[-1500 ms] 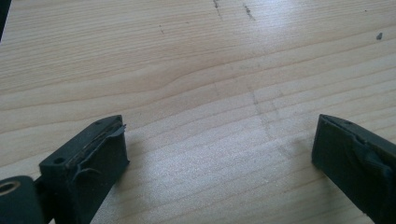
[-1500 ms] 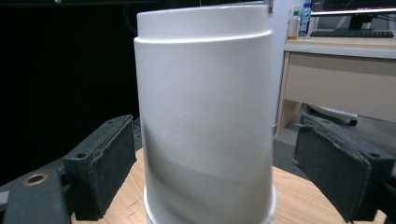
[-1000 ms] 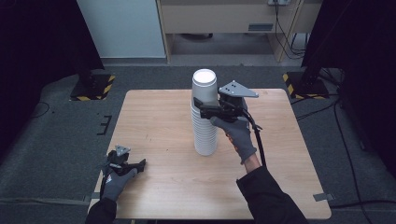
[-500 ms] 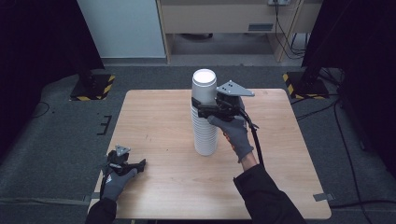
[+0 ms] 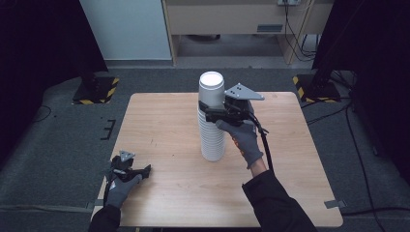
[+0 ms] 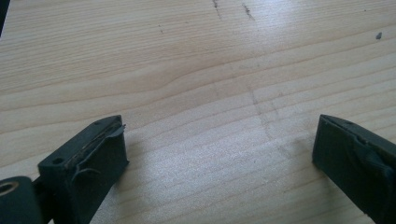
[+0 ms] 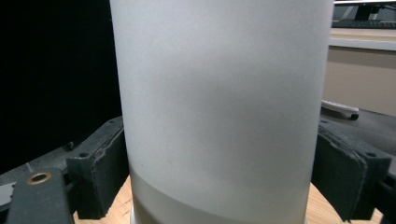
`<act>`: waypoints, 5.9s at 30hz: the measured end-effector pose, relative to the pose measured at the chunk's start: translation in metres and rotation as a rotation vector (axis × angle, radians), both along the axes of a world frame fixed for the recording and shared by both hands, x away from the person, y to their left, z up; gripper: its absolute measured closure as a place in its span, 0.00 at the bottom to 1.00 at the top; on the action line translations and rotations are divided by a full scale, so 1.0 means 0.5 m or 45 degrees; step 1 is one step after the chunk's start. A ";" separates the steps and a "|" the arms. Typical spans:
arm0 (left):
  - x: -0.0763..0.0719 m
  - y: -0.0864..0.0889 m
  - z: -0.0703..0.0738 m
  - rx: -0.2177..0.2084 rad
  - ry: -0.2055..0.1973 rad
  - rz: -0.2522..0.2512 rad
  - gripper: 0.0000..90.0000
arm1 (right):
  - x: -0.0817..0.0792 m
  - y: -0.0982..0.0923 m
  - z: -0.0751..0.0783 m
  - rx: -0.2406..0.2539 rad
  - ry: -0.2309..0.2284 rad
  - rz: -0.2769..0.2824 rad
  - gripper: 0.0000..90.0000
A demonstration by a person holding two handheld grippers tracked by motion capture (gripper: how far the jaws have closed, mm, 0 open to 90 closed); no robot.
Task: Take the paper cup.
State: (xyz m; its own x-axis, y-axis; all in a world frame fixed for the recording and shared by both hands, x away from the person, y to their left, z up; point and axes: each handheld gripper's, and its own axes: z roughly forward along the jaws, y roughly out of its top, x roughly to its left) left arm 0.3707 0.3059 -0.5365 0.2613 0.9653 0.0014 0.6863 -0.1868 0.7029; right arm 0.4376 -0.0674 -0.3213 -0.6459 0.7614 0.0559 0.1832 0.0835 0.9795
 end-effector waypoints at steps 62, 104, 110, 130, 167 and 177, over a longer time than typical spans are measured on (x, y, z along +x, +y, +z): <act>0.002 0.001 0.000 -0.002 0.002 -0.007 0.02 | 0.002 0.001 0.079 0.077 -0.073 0.022 0.16; 0.000 0.002 0.000 -0.002 0.001 -0.009 0.02 | -0.036 -0.073 0.146 0.285 -0.171 -0.011 0.17; 0.000 0.001 0.000 -0.002 0.001 -0.009 0.02 | -0.052 -0.103 0.150 0.287 -0.176 -0.031 0.17; 0.000 0.001 0.000 -0.002 0.001 -0.009 0.02 | -0.093 -0.189 0.108 0.293 -0.152 -0.134 0.17; 0.001 0.001 0.000 0.000 0.002 -0.004 0.02 | -0.137 -0.268 -0.062 0.343 0.023 -0.223 0.16; 0.002 0.000 0.000 0.001 0.002 0.003 0.02 | -0.145 -0.292 -0.111 0.378 0.091 -0.243 0.16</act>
State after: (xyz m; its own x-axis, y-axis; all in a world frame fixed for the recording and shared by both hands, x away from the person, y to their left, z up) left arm 0.3719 0.3058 -0.5366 0.2589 0.9659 0.0017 0.6880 -0.1856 0.7016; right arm 0.3652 -0.2136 -0.3767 -0.4800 0.8117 0.3328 0.2373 -0.2452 0.9400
